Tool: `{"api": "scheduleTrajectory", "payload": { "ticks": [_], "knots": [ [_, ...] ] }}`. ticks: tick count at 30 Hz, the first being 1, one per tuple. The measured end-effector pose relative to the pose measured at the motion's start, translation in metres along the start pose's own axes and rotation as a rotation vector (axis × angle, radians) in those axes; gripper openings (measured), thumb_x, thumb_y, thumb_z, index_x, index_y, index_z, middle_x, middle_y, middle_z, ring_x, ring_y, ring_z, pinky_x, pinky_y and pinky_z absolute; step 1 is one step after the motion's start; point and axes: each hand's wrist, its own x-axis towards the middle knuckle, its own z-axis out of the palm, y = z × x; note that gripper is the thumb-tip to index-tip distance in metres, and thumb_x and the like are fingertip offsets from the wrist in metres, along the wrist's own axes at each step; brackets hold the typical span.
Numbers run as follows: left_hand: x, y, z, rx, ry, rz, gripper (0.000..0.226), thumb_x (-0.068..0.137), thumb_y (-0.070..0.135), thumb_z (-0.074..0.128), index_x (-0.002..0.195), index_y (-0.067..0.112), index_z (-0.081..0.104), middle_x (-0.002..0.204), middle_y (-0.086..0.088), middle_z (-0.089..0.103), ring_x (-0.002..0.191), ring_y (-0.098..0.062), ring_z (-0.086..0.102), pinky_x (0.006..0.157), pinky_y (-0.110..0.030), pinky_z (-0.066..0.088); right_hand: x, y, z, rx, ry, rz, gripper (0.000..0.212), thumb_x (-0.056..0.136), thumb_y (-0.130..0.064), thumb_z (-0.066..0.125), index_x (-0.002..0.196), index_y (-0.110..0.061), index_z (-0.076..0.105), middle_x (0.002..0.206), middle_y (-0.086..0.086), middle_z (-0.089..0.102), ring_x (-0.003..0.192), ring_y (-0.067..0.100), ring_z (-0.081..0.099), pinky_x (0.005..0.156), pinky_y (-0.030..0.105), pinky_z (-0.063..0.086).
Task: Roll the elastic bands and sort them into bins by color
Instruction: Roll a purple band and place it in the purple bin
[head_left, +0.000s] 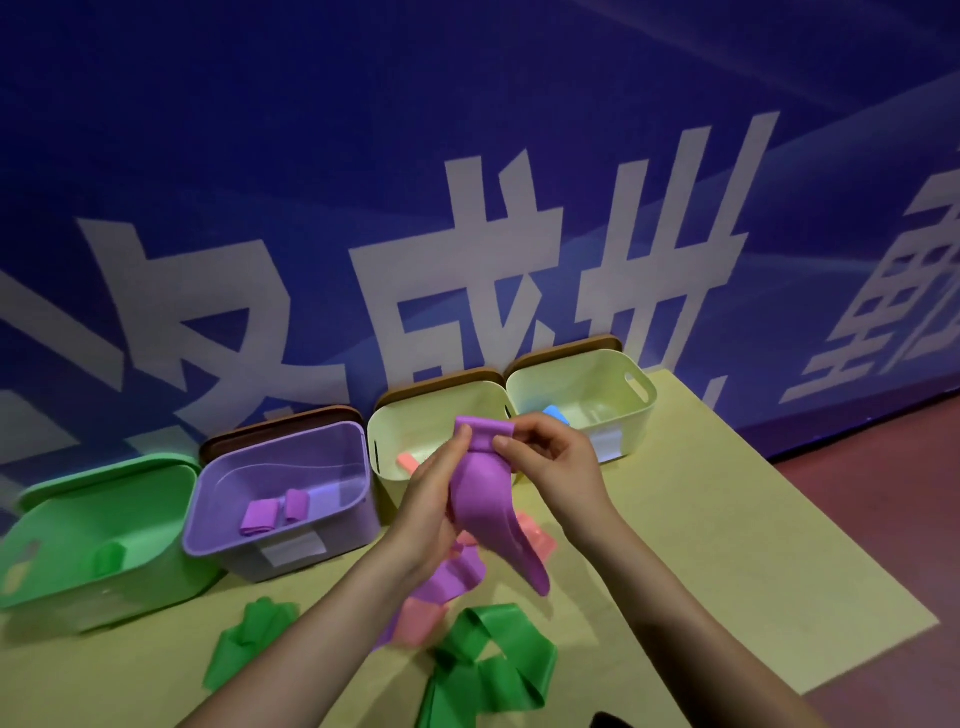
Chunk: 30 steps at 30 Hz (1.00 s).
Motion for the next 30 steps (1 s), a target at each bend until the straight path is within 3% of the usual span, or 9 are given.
{"api": "scheduleTrajectory", "payload": {
  "ticks": [4, 7, 12, 15, 19, 21, 24, 28, 30],
  "knots": [
    [-0.007, -0.004, -0.006, 0.046, -0.128, -0.06, 0.059, 0.081, 0.055, 0.043, 0.105, 0.006, 0.066, 0.074, -0.023, 0.066, 0.062, -0.032, 0.065, 0.059, -0.034, 0.055, -0.005, 0.004, 0.004, -0.018, -0.034, 0.004, 0.011, 0.083, 0.004, 0.066, 0.083, -0.006, 0.069, 0.067, -0.008, 0.063, 0.066, 0.009, 0.058, 0.064, 0.022, 0.047],
    [-0.008, -0.009, -0.008, 0.059, -0.065, -0.029, 0.058, 0.08, 0.052, 0.046, 0.106, 0.004, 0.066, 0.079, -0.024, 0.068, 0.065, -0.033, 0.066, 0.068, -0.039, 0.052, -0.006, 0.007, 0.002, -0.08, -0.018, -0.033, 0.016, 0.082, 0.003, 0.067, 0.082, -0.012, 0.07, 0.069, -0.01, 0.065, 0.068, 0.006, 0.059, 0.065, 0.018, 0.046],
    [-0.007, -0.013, -0.011, 0.061, 0.061, 0.026, 0.039, 0.098, 0.032, 0.038, 0.096, 0.006, 0.067, 0.078, -0.023, 0.069, 0.056, -0.029, 0.063, 0.07, -0.041, 0.05, -0.004, 0.015, -0.008, -0.488, -0.095, -0.412, 0.018, 0.082, -0.008, 0.068, 0.097, -0.014, 0.074, 0.081, -0.002, 0.066, 0.077, 0.008, 0.058, 0.069, 0.023, 0.048],
    [-0.009, -0.011, -0.012, 0.0, 0.018, 0.028, 0.041, 0.095, 0.031, 0.035, 0.092, 0.005, 0.067, 0.079, -0.019, 0.069, 0.066, -0.027, 0.063, 0.073, -0.041, 0.046, -0.003, 0.019, -0.014, -0.582, -0.136, -0.515, 0.022, 0.083, -0.005, 0.067, 0.102, -0.012, 0.074, 0.087, 0.001, 0.066, 0.08, 0.008, 0.06, 0.07, 0.024, 0.05],
    [-0.004, -0.012, -0.018, 0.06, 0.011, 0.059, 0.031, 0.089, 0.033, 0.052, 0.086, 0.011, 0.073, 0.085, -0.015, 0.07, 0.077, -0.025, 0.064, 0.078, -0.039, 0.046, -0.002, 0.023, -0.02, -0.703, -0.227, -0.607, 0.023, 0.086, -0.009, 0.062, 0.105, -0.011, 0.073, 0.093, 0.002, 0.065, 0.087, 0.013, 0.061, 0.076, 0.023, 0.049],
    [0.002, -0.014, -0.02, 0.133, 0.06, 0.086, 0.026, 0.095, 0.018, 0.049, 0.086, 0.009, 0.072, 0.079, -0.013, 0.072, 0.073, -0.023, 0.066, 0.074, -0.033, 0.05, 0.0, 0.02, -0.021, -0.676, -0.305, -0.55, 0.029, 0.086, -0.013, 0.053, 0.108, -0.011, 0.073, 0.099, 0.0, 0.064, 0.094, 0.01, 0.06, 0.081, 0.019, 0.047],
    [0.006, -0.013, -0.019, 0.178, 0.085, 0.083, 0.024, 0.098, 0.009, 0.041, 0.096, 0.008, 0.065, 0.074, -0.009, 0.073, 0.066, -0.018, 0.069, 0.066, -0.031, 0.054, -0.001, 0.015, -0.018, -0.493, -0.352, -0.31, 0.035, 0.085, -0.007, 0.049, 0.11, -0.013, 0.072, 0.105, -0.002, 0.063, 0.102, 0.006, 0.058, 0.087, 0.015, 0.043],
    [0.008, -0.014, -0.021, 0.321, 0.057, 0.165, 0.021, 0.099, 0.02, 0.046, 0.098, 0.015, 0.067, 0.096, -0.014, 0.071, 0.092, -0.029, 0.066, 0.09, -0.046, 0.048, -0.004, 0.011, -0.005, -0.248, -0.236, -0.035, 0.025, 0.09, -0.009, 0.062, 0.11, -0.025, 0.067, 0.09, -0.003, 0.063, 0.08, 0.002, 0.058, 0.074, 0.014, 0.045],
    [0.009, -0.016, -0.02, 0.417, 0.068, 0.219, 0.019, 0.1, 0.019, 0.044, 0.096, 0.018, 0.063, 0.096, -0.011, 0.068, 0.092, -0.023, 0.062, 0.089, -0.04, 0.047, -0.002, 0.011, 0.001, -0.241, -0.246, 0.04, 0.017, 0.089, -0.01, 0.065, 0.093, -0.026, 0.069, 0.075, -0.005, 0.062, 0.068, 0.003, 0.055, 0.066, 0.014, 0.044]
  ]
}}
